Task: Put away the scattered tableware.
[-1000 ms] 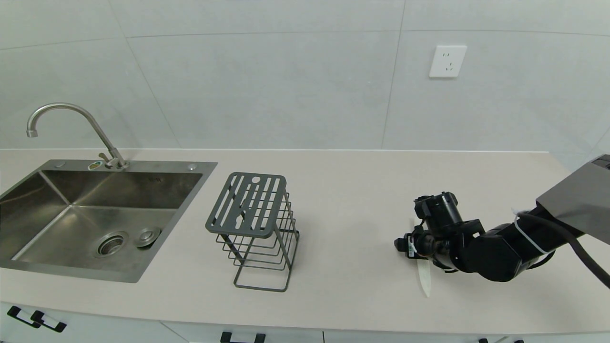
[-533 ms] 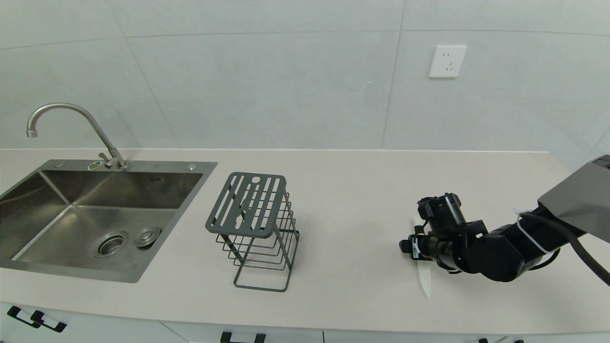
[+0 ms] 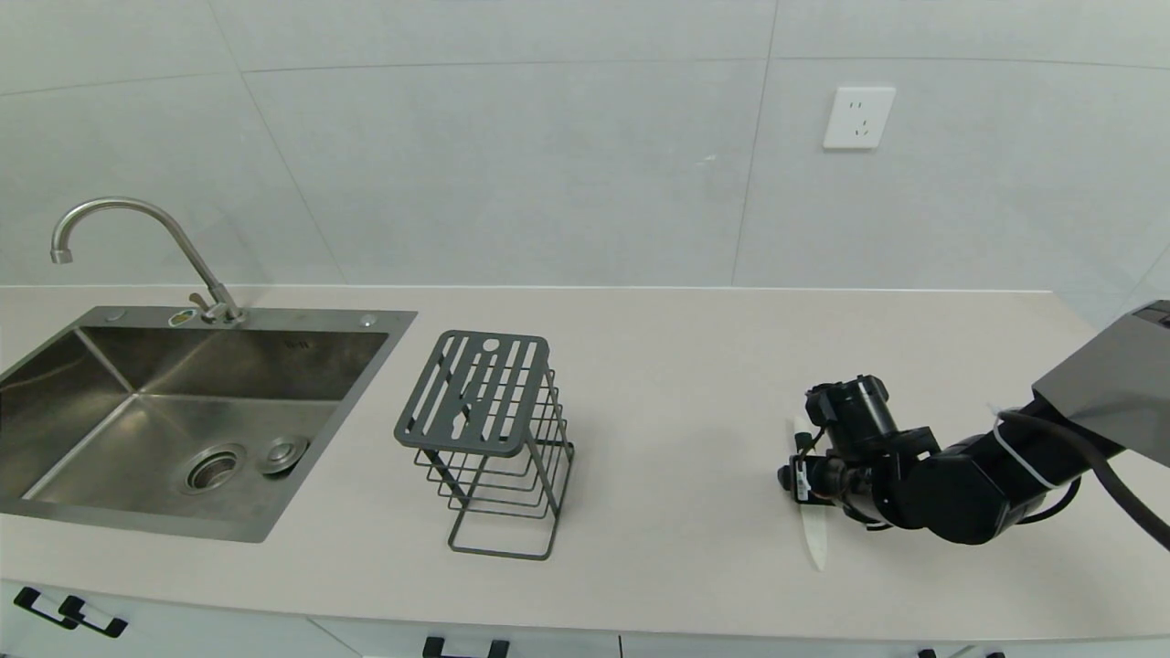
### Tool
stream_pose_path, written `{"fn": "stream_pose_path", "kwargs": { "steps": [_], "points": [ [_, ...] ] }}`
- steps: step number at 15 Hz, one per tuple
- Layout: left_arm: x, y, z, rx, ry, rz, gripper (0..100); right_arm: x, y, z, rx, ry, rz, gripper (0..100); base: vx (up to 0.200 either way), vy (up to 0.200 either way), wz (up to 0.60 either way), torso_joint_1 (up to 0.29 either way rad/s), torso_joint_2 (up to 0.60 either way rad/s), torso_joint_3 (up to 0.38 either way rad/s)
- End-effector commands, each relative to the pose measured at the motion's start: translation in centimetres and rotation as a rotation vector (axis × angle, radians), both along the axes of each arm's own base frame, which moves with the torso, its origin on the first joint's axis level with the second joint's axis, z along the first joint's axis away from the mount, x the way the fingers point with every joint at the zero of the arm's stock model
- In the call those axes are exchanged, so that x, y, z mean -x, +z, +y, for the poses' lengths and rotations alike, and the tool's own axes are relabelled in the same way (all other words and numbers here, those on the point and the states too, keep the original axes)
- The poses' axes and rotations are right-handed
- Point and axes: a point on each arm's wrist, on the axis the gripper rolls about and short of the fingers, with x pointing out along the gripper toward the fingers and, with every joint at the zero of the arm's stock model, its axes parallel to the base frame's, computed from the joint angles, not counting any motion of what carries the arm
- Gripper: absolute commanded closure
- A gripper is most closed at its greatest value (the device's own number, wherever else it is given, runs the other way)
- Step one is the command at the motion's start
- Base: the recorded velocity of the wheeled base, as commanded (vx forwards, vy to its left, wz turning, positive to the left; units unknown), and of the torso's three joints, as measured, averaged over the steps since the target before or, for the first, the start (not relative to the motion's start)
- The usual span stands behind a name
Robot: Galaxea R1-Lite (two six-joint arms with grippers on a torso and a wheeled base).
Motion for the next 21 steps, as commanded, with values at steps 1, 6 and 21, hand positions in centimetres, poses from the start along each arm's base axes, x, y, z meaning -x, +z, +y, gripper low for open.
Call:
{"fn": "stream_pose_path", "kwargs": {
  "steps": [1, 6, 21],
  "points": [
    [0.0, 0.0, 0.0, 0.000, 0.000, -0.001, 0, 0.8, -1.3, -0.4, 0.022, -0.002, 0.051, 100, 0.000, 0.000, 0.00, 0.000, 0.00, 0.000],
    [0.0, 0.0, 0.0, 0.000, 0.000, -0.001, 0, 0.8, -0.3, -0.4, 0.011, 0.002, 0.024, 100, 0.000, 0.000, 0.00, 0.000, 0.00, 0.000],
    [0.5, 4.8, -0.3, 0.022, -0.205, -0.331, 0, 0.8, 7.4, -1.9, -0.075, 0.170, -0.403, 100, 0.000, 0.000, 0.00, 0.000, 0.00, 0.000]
  ]
}}
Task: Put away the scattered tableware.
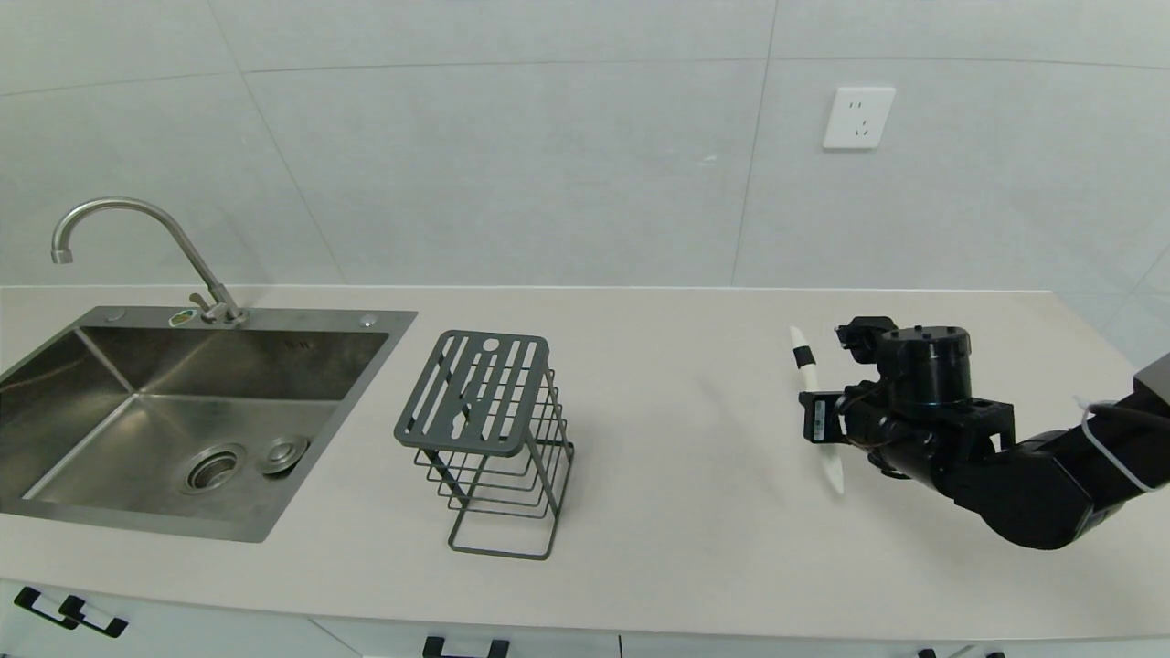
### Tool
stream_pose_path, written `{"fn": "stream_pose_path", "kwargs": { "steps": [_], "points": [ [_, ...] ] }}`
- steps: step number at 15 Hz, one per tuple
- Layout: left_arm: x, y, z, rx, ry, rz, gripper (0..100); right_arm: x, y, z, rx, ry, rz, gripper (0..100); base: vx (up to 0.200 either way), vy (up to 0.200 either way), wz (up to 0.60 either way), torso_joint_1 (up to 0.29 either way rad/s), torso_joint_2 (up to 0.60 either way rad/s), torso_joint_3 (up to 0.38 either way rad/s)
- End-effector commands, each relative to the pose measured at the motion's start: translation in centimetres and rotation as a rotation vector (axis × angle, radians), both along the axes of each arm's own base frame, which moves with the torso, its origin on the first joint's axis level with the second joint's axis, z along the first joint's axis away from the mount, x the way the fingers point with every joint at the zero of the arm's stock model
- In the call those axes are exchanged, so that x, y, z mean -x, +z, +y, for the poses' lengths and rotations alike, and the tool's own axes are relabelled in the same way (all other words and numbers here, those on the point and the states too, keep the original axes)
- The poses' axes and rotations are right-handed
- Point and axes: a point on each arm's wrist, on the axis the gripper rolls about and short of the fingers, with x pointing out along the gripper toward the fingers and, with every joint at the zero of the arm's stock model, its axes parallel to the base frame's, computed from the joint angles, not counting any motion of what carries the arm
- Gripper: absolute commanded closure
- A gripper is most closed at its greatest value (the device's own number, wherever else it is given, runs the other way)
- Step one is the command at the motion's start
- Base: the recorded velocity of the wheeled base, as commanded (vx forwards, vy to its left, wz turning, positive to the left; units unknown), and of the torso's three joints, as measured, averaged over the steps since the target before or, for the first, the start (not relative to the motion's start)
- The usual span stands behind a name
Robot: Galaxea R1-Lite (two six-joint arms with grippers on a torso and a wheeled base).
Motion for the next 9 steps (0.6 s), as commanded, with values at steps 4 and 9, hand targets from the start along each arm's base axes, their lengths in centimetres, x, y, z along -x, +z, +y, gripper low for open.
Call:
{"fn": "stream_pose_path", "kwargs": {
  "steps": [4, 9],
  "points": [
    [-2.4, 9.7, -0.7, -0.073, -0.264, -0.040, 0, 2.4, 5.5, -1.0, 0.109, 0.163, -0.176, 100, 0.000, 0.000, 0.00, 0.000, 0.00, 0.000],
    [-7.3, 15.3, -2.7, -0.244, -0.433, -0.069, 0, 2.5, 6.5, -0.7, 0.236, 0.349, -0.293, 100, 0.000, 0.000, 0.00, 0.000, 0.00, 0.000]
  ]
}}
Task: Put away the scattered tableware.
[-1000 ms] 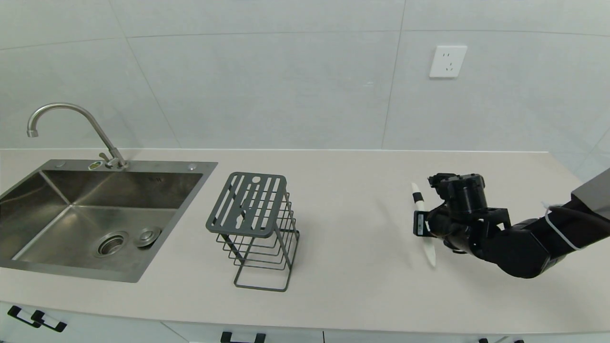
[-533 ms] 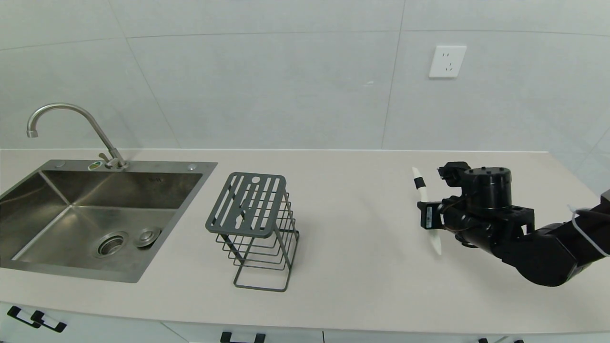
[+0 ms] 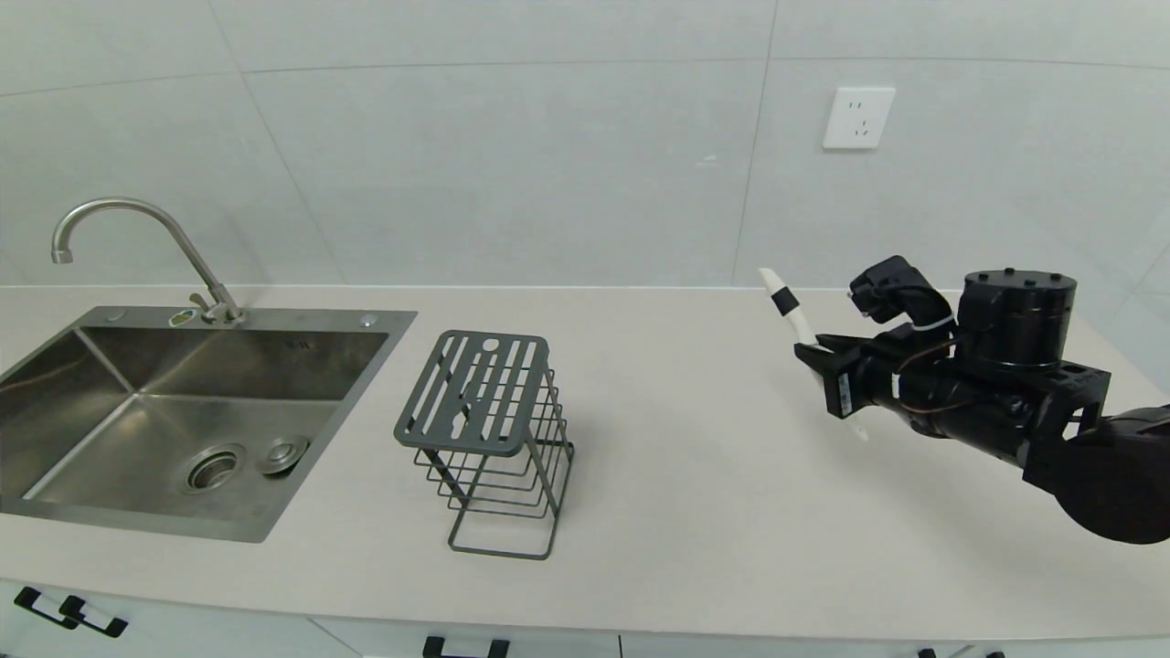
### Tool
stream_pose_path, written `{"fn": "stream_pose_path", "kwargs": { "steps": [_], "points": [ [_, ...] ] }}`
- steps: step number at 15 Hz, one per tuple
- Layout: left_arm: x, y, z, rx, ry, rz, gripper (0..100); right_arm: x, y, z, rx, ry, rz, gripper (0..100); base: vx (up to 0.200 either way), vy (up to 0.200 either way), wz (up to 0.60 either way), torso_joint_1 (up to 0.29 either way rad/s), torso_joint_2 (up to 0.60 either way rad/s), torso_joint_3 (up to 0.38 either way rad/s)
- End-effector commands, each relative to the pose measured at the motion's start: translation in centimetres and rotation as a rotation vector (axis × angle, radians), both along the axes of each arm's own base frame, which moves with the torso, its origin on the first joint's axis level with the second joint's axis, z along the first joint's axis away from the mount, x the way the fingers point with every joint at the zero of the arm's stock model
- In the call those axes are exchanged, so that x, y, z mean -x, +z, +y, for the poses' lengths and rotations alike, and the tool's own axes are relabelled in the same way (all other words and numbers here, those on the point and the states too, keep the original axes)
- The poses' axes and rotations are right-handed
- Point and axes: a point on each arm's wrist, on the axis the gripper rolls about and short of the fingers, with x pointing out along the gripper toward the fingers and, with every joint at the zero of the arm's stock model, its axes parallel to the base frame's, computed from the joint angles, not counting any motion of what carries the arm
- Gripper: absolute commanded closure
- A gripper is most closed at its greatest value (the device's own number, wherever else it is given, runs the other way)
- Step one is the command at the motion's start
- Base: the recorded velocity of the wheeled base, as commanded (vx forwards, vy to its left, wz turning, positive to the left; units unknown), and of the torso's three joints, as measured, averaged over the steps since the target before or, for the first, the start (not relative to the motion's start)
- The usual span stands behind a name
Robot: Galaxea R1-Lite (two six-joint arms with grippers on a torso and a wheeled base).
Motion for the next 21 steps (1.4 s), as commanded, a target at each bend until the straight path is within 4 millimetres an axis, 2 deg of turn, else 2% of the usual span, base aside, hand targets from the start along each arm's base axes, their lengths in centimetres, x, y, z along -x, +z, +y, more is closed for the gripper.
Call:
{"fn": "stream_pose_path", "kwargs": {
  "steps": [1, 2, 3, 5, 7, 10, 14, 16, 19, 21],
  "points": [
    [-4.4, 1.7, -1.7, -0.081, -0.106, 0.052, 0, 0.2, 0.9, 0.1, 0.029, 0.047, -0.057, 100, 0.000, 0.000, 0.00, 0.000, 0.00, 0.000],
    [-5.1, 1.7, -2.1, -0.093, -0.149, 0.038, 0, 0.2, 0.9, 0.1, 0.043, 0.072, -0.073, 100, 0.000, 0.000, 0.00, 0.000, 0.00, 0.000],
    [-7.1, 2.0, -3.0, -0.125, -0.270, -0.022, 0, 0.5, 1.1, 0.7, 0.064, 0.142, -0.116, 100, 0.000, 0.000, 0.00, 0.000, 0.00, 0.000],
    [-9.1, 2.5, -3.8, -0.136, -0.335, -0.074, 0, 0.8, 1.6, 0.8, 0.100, 0.190, -0.192, 100, 0.000, 0.000, 0.00, 0.000, 0.00, 0.000],
    [-12.2, 2.7, -5.1, -0.157, -0.445, -0.153, 0, 1.1, 1.9, 0.8, 0.145, 0.235, -0.252, 100, 0.000, 0.000, 0.00, 0.000, 0.00, 0.000],
    [-13.5, 1.2, -5.7, -0.178, -0.536, -0.160, 0, 2.1, 1.6, 1.0, 0.144, 0.252, -0.253, 100, 0.000, 0.000, 0.00, 0.000, 0.00, 0.000],
    [-15.5, -0.4, -6.4, -0.192, -0.596, -0.076, 0, 3.3, 2.4, 0.6, 0.136, 0.254, -0.273, 100, 0.000, 0.000, 0.00, 0.000, 0.00, 0.000],
    [-16.3, -0.9, -6.8, -0.195, -0.625, -0.061, 0, 5.1, 2.4, 0.7, 0.128, 0.281, -0.284, 100, 0.000, 0.000, 0.00, 0.000, 0.00, 0.000],
    [-16.6, -1.5, -9.2, -0.188, -0.745, -0.024, 0, 5.9, 3.0, 0.5, 0.117, 0.286, -0.310, 100, 0.000, 0.000, 0.00, 0.000, 0.00, 0.000],
    [-17.4, -1.5, -10.0, -0.188, -0.762, -0.019, 0, 6.4, 3.3, 0.4, 0.113, 0.288, -0.321, 100, 0.000, 0.000, 0.00, 0.000, 0.00, 0.000]
  ]
}}
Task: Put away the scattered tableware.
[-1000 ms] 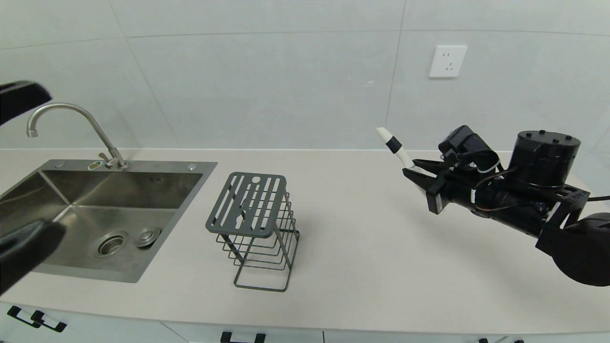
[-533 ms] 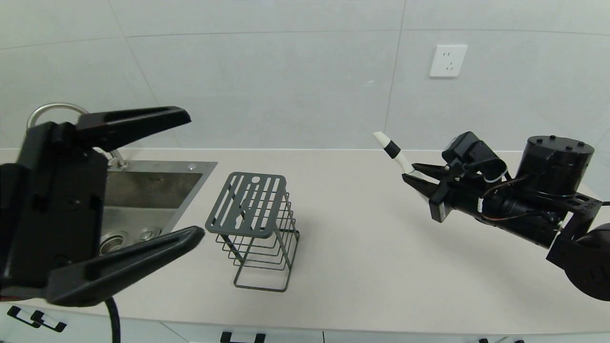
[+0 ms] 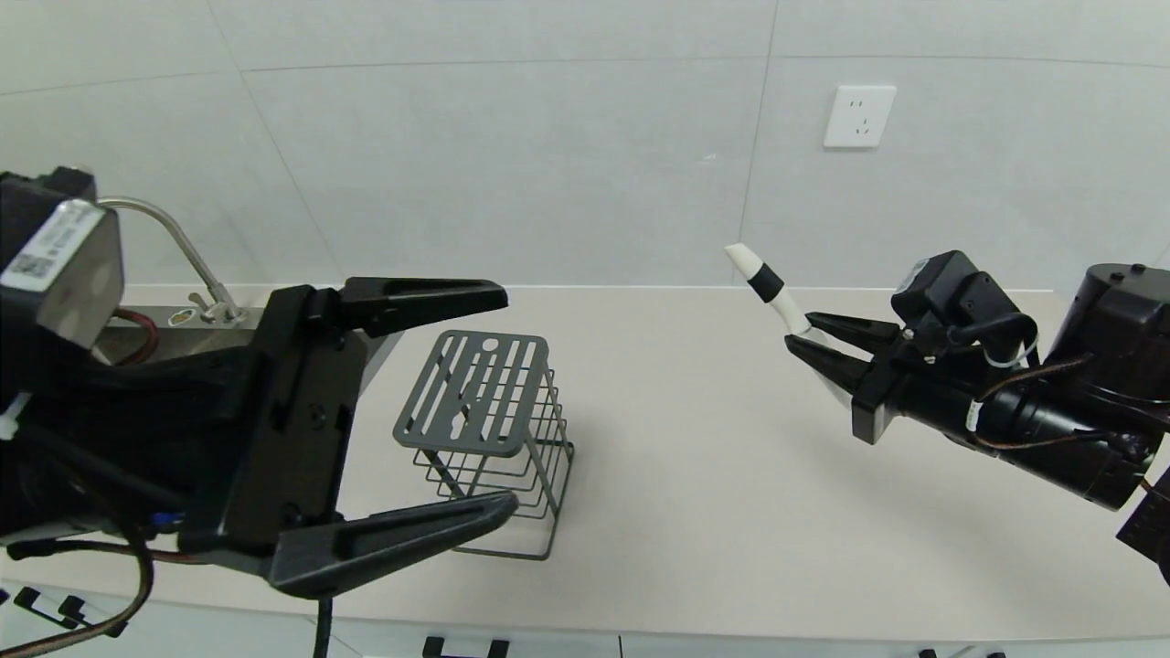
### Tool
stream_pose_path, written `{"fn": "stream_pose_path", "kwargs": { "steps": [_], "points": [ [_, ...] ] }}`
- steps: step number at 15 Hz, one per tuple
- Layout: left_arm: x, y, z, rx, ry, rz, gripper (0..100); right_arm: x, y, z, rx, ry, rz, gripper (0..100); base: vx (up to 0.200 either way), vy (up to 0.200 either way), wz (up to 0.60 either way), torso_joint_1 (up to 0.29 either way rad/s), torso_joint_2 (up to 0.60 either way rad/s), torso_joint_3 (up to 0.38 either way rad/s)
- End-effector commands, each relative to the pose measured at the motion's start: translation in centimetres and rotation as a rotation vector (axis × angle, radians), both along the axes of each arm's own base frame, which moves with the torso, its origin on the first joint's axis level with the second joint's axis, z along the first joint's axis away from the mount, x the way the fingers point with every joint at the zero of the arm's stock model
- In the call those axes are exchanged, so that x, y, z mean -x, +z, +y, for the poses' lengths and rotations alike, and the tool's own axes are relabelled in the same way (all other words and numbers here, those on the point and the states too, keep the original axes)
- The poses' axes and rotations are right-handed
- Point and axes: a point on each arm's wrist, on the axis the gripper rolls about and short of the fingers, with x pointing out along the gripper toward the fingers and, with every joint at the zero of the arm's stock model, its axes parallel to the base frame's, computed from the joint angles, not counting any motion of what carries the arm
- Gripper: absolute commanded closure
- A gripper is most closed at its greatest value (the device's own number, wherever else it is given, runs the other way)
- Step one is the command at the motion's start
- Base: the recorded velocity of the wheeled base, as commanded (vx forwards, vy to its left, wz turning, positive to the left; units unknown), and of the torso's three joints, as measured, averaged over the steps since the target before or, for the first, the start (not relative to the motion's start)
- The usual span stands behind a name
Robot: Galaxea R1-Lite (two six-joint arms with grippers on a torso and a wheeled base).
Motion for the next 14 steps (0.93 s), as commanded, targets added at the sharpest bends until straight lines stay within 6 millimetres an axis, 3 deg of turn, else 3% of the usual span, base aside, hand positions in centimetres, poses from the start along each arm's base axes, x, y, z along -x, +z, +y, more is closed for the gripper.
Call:
{"fn": "stream_pose_path", "kwargs": {
  "steps": [1, 3, 5, 11, 14],
  "points": [
    [-1.4, -0.4, -1.2, -0.009, -0.018, 0.021, 0, 0.8, 0.6, 0.0, -0.010, 0.013, -0.020, 100, 0.000, 0.000, 0.00, 0.000, 0.00, 0.000],
    [-2.4, -0.3, -1.7, 0.001, 0.006, 0.014, 0, 0.8, 0.7, 0.2, -0.013, 0.018, -0.027, 100, 0.000, 0.000, 0.00, 0.000, 0.00, 0.000],
    [-3.1, -0.2, -3.7, 0.023, 0.058, 0.034, 0, 0.6, 0.7, 0.3, -0.018, 0.004, -0.035, 100, 0.000, 0.000, 0.00, 0.000, 0.00, 0.000],
    [-2.3, -1.5, -8.7, 0.151, 0.145, 0.409, 0, 1.0, 1.1, 0.0, -0.030, -0.036, -0.049, 100, 0.000, 0.000, 0.00, 0.000, 0.00, 0.000],
    [-3.8, -2.7, -9.9, 0.257, 0.234, 0.469, 0, 1.2, 1.3, -0.1, -0.035, -0.036, -0.057, 100, 0.000, 0.000, 0.00, 0.000, 0.00, 0.000]
  ]
}}
